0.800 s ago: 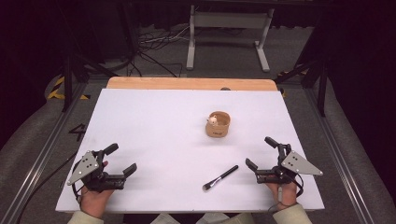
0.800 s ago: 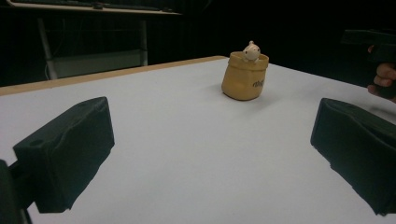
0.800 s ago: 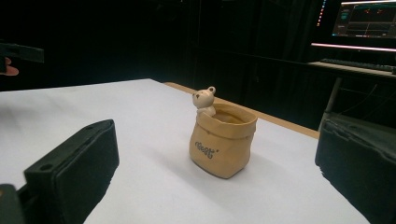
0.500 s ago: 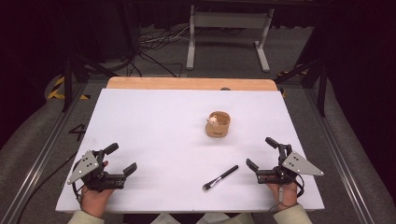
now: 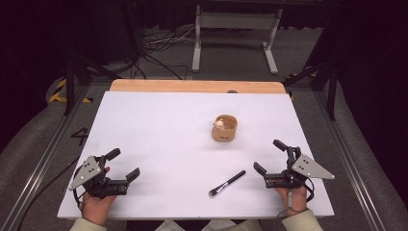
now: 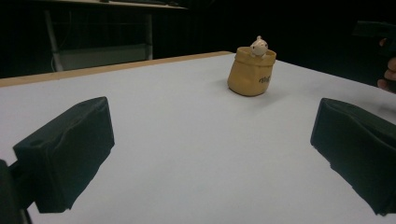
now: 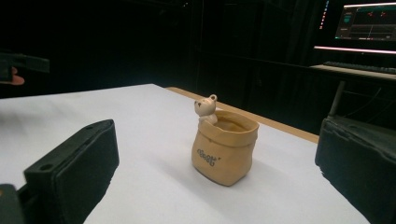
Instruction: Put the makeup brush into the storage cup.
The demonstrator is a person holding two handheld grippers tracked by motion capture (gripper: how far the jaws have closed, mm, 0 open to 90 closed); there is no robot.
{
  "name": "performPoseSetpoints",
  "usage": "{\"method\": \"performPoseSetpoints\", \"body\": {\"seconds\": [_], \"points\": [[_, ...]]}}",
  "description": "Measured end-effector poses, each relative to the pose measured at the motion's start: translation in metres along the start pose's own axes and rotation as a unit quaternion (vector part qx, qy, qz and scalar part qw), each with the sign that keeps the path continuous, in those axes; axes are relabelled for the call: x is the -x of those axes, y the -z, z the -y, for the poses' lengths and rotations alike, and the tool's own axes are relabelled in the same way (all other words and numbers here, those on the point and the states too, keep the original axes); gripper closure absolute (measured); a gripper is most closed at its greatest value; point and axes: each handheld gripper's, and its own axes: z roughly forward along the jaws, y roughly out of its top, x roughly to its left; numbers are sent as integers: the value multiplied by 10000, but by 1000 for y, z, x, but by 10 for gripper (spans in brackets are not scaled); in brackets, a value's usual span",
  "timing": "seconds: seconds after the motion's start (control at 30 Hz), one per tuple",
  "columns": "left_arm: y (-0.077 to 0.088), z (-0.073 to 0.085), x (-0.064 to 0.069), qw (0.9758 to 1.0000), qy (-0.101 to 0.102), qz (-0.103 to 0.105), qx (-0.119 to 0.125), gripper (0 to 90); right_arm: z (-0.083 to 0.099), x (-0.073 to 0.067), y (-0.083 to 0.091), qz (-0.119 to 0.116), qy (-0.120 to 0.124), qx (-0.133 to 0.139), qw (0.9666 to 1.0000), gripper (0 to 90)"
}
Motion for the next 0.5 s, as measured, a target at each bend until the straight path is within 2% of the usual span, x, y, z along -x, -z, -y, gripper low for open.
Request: {"method": "performPoseSetpoints", "body": {"seconds": [0.3,0.37,0.5], "points": [[0,1,-1,10000,28,-37,-6,2,-7,-14,-16,-306,20,-41,9995,0],[0,1,-1,10000,48,-31,-13,1,-8,-17,-20,-376,-48,-24,9993,0],[0,0,-1,10000,33,-27,-2,1,-11,-26,-31,-505,42,-113,9986,0]]}}
